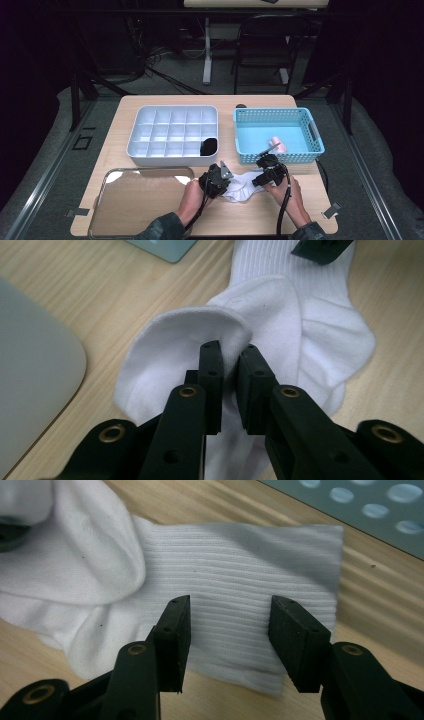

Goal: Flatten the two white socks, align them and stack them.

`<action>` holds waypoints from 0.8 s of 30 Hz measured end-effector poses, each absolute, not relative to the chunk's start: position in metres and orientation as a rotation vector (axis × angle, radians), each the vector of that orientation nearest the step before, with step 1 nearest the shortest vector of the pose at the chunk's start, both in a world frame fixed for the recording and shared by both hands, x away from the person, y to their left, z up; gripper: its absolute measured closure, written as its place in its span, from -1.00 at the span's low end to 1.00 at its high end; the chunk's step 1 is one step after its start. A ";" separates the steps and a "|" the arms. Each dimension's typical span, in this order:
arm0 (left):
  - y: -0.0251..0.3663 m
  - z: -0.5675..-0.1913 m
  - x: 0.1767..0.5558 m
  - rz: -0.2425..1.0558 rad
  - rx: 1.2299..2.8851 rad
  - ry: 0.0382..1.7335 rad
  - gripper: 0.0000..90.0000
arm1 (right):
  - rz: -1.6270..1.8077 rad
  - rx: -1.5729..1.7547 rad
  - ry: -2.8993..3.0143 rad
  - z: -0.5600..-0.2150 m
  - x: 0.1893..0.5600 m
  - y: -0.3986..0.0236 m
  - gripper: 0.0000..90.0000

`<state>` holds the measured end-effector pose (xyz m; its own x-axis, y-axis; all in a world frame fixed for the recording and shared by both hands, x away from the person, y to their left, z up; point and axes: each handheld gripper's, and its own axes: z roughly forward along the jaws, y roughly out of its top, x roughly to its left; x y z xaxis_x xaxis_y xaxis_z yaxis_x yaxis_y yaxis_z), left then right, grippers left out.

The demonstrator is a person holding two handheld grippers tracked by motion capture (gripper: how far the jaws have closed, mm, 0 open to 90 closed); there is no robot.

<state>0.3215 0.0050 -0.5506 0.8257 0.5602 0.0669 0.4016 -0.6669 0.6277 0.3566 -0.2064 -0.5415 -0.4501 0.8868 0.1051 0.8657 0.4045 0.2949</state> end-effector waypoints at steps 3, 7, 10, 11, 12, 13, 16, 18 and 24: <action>0.020 -0.543 0.322 0.324 2.342 0.737 0.84 | 0.453 1.595 2.583 -0.541 0.357 -0.206 0.15; 0.036 -0.536 0.325 0.296 2.302 0.777 0.83 | 0.469 1.593 2.576 -0.542 0.357 -0.206 0.16; 0.044 -0.534 0.326 0.290 2.285 0.800 0.82 | 0.463 1.589 2.581 -0.541 0.357 -0.206 0.17; 0.045 -0.533 0.325 0.290 2.282 0.804 0.81 | 0.460 1.587 2.581 -0.541 0.357 -0.206 0.17; 0.047 -0.532 0.325 0.297 2.285 0.804 0.81 | 0.466 1.587 2.577 -0.542 0.357 -0.206 0.18; 0.049 -0.531 0.325 0.305 2.287 0.806 0.79 | 0.463 1.587 2.578 -0.542 0.357 -0.206 0.18; 0.055 -0.531 0.325 0.300 2.285 0.817 0.77 | 0.465 1.592 2.568 -0.542 0.357 -0.205 0.20; 0.059 -0.531 0.326 0.289 2.288 0.828 0.77 | 0.461 1.588 2.574 -0.542 0.357 -0.205 0.21; 0.070 -0.532 0.326 0.268 2.307 0.856 0.75 | 0.438 1.600 2.590 -0.541 0.358 -0.208 0.21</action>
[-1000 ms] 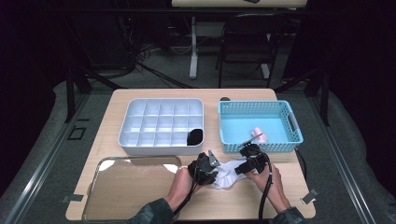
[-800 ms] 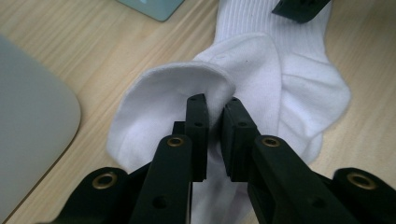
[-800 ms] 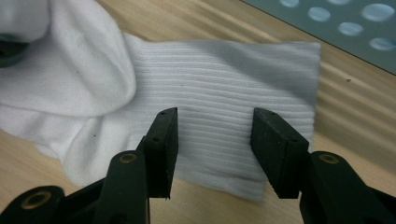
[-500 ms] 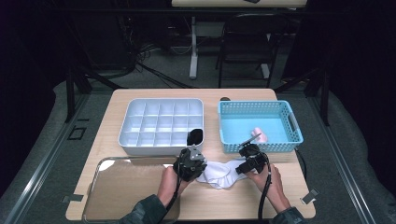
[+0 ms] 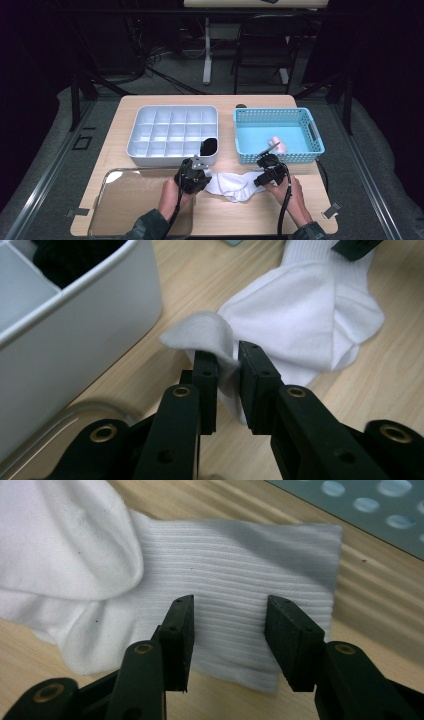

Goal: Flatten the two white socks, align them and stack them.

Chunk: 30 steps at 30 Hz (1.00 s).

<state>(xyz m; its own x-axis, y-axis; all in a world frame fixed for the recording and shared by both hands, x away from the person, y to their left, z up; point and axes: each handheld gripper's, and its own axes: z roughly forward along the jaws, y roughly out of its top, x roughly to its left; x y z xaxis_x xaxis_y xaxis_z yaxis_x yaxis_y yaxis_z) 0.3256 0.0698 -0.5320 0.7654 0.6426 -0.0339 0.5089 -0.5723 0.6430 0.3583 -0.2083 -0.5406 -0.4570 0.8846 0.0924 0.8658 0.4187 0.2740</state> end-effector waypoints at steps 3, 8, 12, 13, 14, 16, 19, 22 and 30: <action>0.075 -0.533 0.326 0.265 2.318 0.868 0.73 | 0.430 1.604 2.589 -0.540 0.359 -0.210 0.21; 0.080 -0.531 0.325 0.274 2.324 0.879 0.67 | 0.427 1.606 2.585 -0.540 0.359 -0.213 0.20; 0.084 -0.527 0.322 0.286 2.309 0.888 0.60 | 0.447 1.625 2.574 -0.540 0.359 -0.215 0.14; 0.086 -0.525 0.321 0.288 2.303 0.891 0.59 | 0.447 1.624 2.573 -0.540 0.359 -0.215 0.13; 0.088 -0.523 0.320 0.294 2.288 0.893 0.57 | 0.442 1.617 2.574 -0.539 0.359 -0.216 0.11; 0.092 -0.517 0.319 0.319 2.267 0.898 0.52 | 0.456 1.619 2.570 -0.538 0.358 -0.217 0.09; 0.096 -0.513 0.319 0.340 2.236 0.899 0.44 | 0.486 1.628 2.556 -0.533 0.357 -0.220 0.06; 0.096 -0.512 0.319 0.370 2.221 0.914 0.31 | 0.523 1.632 2.528 -0.526 0.355 -0.225 0.04; 0.080 -0.531 0.332 0.366 2.299 0.912 0.11 | 0.499 1.716 2.513 -0.528 0.354 -0.233 -0.05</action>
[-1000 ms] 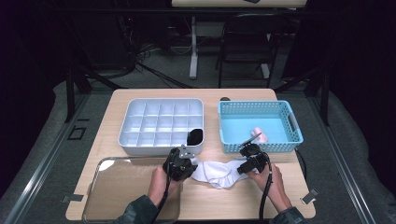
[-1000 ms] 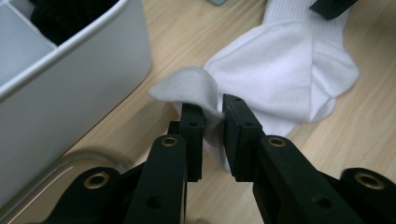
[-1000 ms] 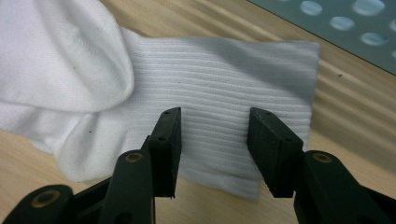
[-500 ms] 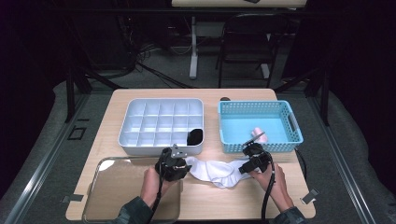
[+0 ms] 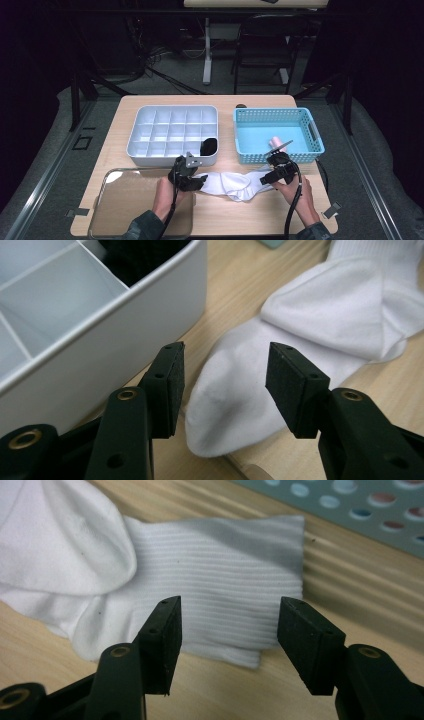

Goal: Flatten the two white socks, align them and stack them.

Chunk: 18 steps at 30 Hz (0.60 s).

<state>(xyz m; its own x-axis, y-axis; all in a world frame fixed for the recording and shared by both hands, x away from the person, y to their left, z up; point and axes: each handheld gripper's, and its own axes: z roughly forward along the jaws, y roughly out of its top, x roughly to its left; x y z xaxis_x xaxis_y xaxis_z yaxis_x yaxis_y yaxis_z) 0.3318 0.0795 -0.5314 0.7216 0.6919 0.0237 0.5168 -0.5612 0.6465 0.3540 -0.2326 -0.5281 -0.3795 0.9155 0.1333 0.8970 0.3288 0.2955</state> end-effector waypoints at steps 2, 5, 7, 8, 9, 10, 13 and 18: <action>0.076 -0.538 0.336 0.345 2.334 0.917 0.11 | 0.472 1.705 2.547 -0.530 0.355 -0.234 -0.07; 0.071 -0.547 0.341 0.325 2.377 0.920 0.14 | 0.438 1.732 2.557 -0.537 0.357 -0.234 -0.13; 0.068 -0.548 0.341 0.323 2.389 0.909 0.20 | 0.423 1.736 2.557 -0.538 0.358 -0.234 -0.13; 0.067 -0.549 0.340 0.328 2.395 0.903 0.23 | 0.419 1.739 2.543 -0.539 0.358 -0.233 -0.12; 0.064 -0.550 0.338 0.340 2.410 0.894 0.26 | 0.396 1.727 2.561 -0.539 0.359 -0.233 -0.09; 0.063 -0.551 0.338 0.332 2.418 0.889 0.32 | 0.395 1.732 2.548 -0.540 0.359 -0.232 -0.03; 0.059 -0.555 0.336 0.324 2.452 0.872 0.47 | 0.372 1.732 2.523 -0.541 0.359 -0.231 0.16; 0.053 -0.559 0.333 0.330 2.479 0.854 0.64 | 0.333 1.714 2.524 -0.541 0.360 -0.232 0.34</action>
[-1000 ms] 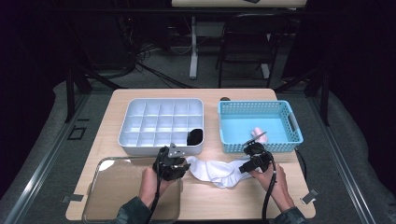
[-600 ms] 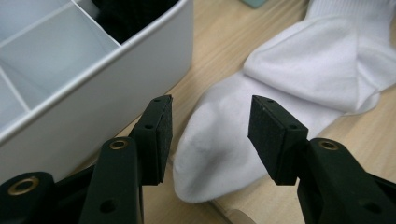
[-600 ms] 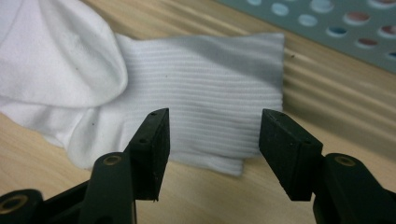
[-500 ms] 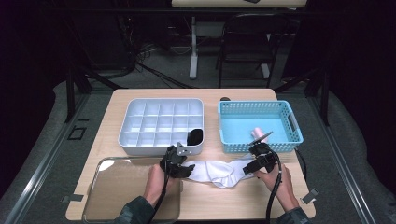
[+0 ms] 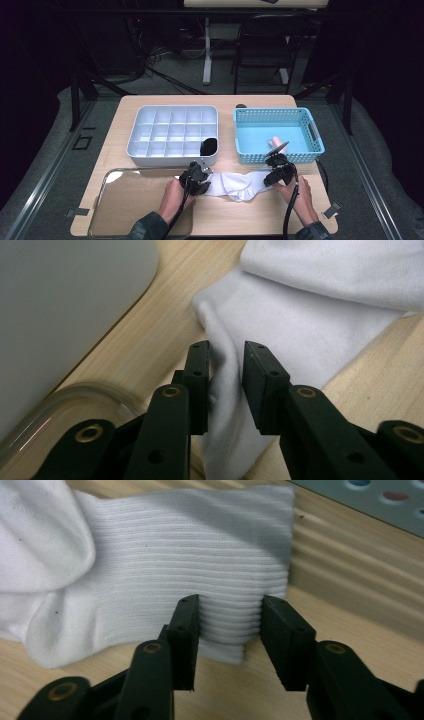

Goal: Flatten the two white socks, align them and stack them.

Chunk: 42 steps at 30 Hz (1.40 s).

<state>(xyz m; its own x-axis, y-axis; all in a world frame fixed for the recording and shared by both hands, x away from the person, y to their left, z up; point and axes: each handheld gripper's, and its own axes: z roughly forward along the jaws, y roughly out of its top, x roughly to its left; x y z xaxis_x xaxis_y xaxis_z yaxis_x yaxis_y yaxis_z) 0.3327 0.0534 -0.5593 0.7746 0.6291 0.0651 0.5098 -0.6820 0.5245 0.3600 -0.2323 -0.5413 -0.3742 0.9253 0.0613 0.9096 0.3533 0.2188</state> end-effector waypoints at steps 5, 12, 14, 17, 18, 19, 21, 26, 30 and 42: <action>0.050 -0.560 0.330 0.333 2.478 0.864 0.73 | 0.349 1.703 2.504 -0.542 0.362 -0.236 0.45; 0.052 -0.556 0.327 0.344 2.484 0.881 0.62 | 0.314 1.658 2.523 -0.541 0.365 -0.242 0.46; 0.055 -0.554 0.327 0.367 2.482 0.898 0.56 | 0.308 1.658 2.524 -0.541 0.366 -0.244 0.46; 0.060 -0.550 0.328 0.386 2.476 0.922 0.48 | 0.351 1.684 2.519 -0.542 0.366 -0.247 0.46; 0.063 -0.548 0.328 0.393 2.466 0.927 0.46 | 0.368 1.691 2.509 -0.543 0.365 -0.247 0.46; 0.065 -0.546 0.328 0.395 2.455 0.936 0.45 | 0.345 1.678 2.532 -0.542 0.366 -0.248 0.46; 0.069 -0.543 0.329 0.398 2.437 0.946 0.42 | 0.340 1.664 2.552 -0.541 0.366 -0.250 0.46; 0.071 -0.539 0.329 0.409 2.404 0.951 0.37 | 0.378 1.654 2.551 -0.543 0.366 -0.253 0.47; 0.065 -0.544 0.332 0.397 2.432 0.944 0.39 | 0.357 1.622 2.574 -0.542 0.366 -0.256 0.47; 0.042 -0.557 0.322 0.295 2.473 0.857 0.40 | 0.328 1.651 2.558 -0.542 0.365 -0.262 0.45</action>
